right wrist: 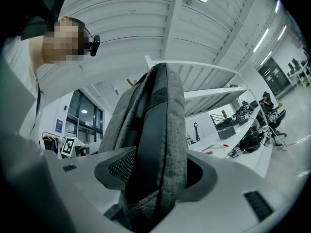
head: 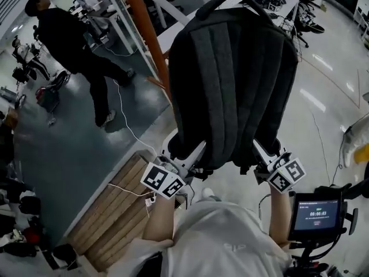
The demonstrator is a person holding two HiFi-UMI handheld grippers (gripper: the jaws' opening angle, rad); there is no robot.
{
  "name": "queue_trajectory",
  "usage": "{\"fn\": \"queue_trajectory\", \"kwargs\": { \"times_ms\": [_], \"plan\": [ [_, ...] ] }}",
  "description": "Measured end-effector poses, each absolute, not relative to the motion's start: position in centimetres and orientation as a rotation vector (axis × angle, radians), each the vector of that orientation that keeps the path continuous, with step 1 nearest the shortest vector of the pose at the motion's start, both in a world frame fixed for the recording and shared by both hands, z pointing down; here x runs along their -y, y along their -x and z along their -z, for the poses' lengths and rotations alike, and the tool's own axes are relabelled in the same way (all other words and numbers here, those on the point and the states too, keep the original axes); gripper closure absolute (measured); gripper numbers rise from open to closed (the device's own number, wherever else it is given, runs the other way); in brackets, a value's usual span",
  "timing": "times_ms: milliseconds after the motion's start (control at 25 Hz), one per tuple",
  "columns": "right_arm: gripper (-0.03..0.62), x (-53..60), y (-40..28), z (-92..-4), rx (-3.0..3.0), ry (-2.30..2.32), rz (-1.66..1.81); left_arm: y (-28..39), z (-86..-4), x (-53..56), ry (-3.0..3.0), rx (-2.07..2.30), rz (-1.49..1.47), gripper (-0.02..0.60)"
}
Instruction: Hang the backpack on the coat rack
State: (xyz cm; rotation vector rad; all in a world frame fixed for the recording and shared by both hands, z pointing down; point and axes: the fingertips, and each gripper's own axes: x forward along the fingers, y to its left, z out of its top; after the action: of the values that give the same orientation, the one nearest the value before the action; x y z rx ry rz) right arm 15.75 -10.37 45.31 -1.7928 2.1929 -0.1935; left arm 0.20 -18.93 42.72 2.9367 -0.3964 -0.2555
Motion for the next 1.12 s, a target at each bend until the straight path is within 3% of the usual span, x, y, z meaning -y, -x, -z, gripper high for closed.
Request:
{"fn": "queue_trajectory", "kwargs": {
  "times_ms": [680, 1120],
  "plan": [
    [0.342, 20.8, -5.6, -39.5, -2.591, 1.334, 0.131, 12.2, -38.4, 22.2, -2.839, 0.997, 0.458, 0.296],
    [0.342, 24.5, -1.9, -35.6, -2.69, 1.089, 0.092, 16.1, -34.6, 22.9, -2.797, 1.281, 0.496, 0.296]
  ]
}}
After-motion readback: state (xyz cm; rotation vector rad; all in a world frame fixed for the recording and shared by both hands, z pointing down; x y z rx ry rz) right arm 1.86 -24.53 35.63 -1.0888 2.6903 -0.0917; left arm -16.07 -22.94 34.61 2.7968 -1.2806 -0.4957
